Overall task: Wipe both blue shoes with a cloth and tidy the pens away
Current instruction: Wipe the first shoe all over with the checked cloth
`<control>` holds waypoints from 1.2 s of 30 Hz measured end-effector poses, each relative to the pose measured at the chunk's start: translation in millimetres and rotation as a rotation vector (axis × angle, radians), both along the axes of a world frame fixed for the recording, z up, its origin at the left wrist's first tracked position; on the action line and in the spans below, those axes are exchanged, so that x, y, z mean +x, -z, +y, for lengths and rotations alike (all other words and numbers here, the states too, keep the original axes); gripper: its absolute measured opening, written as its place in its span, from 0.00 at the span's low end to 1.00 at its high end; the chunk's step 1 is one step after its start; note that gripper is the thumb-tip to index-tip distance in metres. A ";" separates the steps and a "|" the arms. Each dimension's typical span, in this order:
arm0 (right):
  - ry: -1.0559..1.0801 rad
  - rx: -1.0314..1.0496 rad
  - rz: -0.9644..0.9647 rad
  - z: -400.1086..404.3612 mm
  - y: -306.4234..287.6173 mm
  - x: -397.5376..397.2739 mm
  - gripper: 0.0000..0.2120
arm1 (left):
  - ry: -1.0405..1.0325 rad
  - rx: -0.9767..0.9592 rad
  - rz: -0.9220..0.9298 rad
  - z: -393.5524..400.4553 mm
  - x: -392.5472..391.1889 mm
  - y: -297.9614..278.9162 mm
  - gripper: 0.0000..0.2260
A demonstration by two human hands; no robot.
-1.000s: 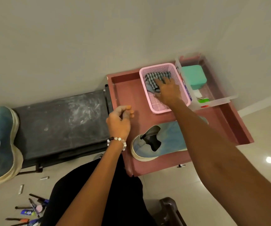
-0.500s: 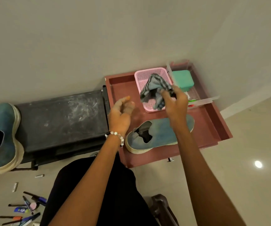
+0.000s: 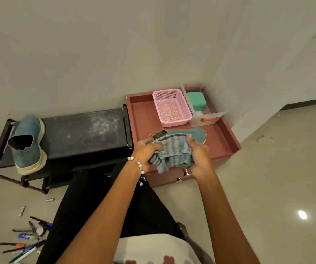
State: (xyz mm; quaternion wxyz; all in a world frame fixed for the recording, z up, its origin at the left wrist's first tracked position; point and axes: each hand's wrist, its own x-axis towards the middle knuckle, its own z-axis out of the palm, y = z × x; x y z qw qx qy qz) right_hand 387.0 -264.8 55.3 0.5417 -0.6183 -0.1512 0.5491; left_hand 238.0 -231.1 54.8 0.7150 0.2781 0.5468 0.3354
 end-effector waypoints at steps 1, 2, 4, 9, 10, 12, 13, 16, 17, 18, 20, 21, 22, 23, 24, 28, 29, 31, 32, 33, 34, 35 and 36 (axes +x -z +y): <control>0.058 -0.055 -0.002 -0.7 0.7 3.4 0.15 | 0.015 -0.013 0.042 -1.9 -1.0 -1.0 0.07; 0.091 -0.082 0.018 -1.0 1.0 6.6 0.16 | 0.031 -0.029 0.087 -3.6 -1.1 -2.3 0.05; 0.062 -0.073 0.095 -2.7 0.4 10.8 0.18 | 0.034 -0.057 0.151 -6.3 0.6 -1.5 0.03; -0.248 -0.013 0.104 -14.9 2.9 20.4 0.20 | -0.077 0.096 0.181 -1.0 7.4 4.5 0.05; -0.259 -0.017 0.121 -16.8 7.3 23.9 0.22 | -0.090 0.112 0.166 -0.3 7.4 5.7 0.07; -0.218 -0.023 0.142 -20.0 14.4 30.9 0.24 | -0.088 0.181 0.249 3.0 5.9 10.1 0.09; -0.180 -0.017 0.140 -21.0 17.0 33.9 0.23 | -0.048 0.251 0.371 4.3 4.3 12.3 0.11; -0.116 0.022 0.081 -21.3 16.6 36.0 0.15 | 0.210 0.591 0.739 2.1 3.2 9.7 0.17; -0.112 0.033 0.061 -20.8 14.2 34.3 0.14 | 0.316 0.699 0.741 0.9 4.5 8.0 0.21; -0.118 0.044 0.049 -20.0 11.2 32.2 0.13 | 0.435 0.768 0.690 -1.1 7.6 5.3 0.25; -0.144 0.072 0.052 -17.9 4.3 29.3 0.13 | 0.699 0.802 0.594 -8.0 17.5 4.1 0.35; -0.156 0.082 0.069 -17.4 0.4 29.5 0.14 | 0.779 0.806 0.578 -11.9 22.7 7.7 0.40; -0.166 0.083 0.099 -17.1 -2.6 30.8 0.15 | 0.802 0.820 0.577 -16.0 27.6 10.9 0.45; -0.180 0.084 0.124 -17.2 -4.6 32.8 0.17 | 0.771 0.839 0.572 -18.4 31.3 15.5 0.47; -0.204 0.091 0.135 -17.9 -5.6 34.7 0.18 | 0.716 0.854 0.561 -21.3 34.1 16.7 0.47; -0.279 0.123 0.084 -23.3 0.4 34.7 0.10 | 0.540 0.816 0.500 -27.7 39.3 19.5 0.31; -0.273 0.121 0.061 -23.2 1.9 33.6 0.10 | 0.526 0.792 0.486 -27.2 39.3 20.5 0.28; -0.262 0.103 -0.020 -22.1 2.2 31.2 0.13 | 0.543 0.762 0.468 -23.8 36.8 23.5 0.22; -0.267 0.089 -0.071 -21.3 1.3 30.5 0.14 | 0.545 0.731 0.431 -22.0 35.3 24.9 0.17; -0.272 0.070 -0.130 -21.1 0.7 30.1 0.15 | 0.519 0.667 0.369 -21.4 32.9 25.0 0.10; -0.265 0.051 -0.180 -21.1 -0.1 29.6 0.15 | 0.457 0.592 0.279 -21.3 30.5 23.6 0.06; -0.240 0.040 -0.204 -21.0 -0.7 29.6 0.15 | 0.362 0.498 0.204 -20.8 28.1 20.4 0.07; -0.191 0.030 -0.192 -20.2 -1.7 30.3 0.14 | 0.259 0.401 0.110 -19.5 26.2 18.2 0.09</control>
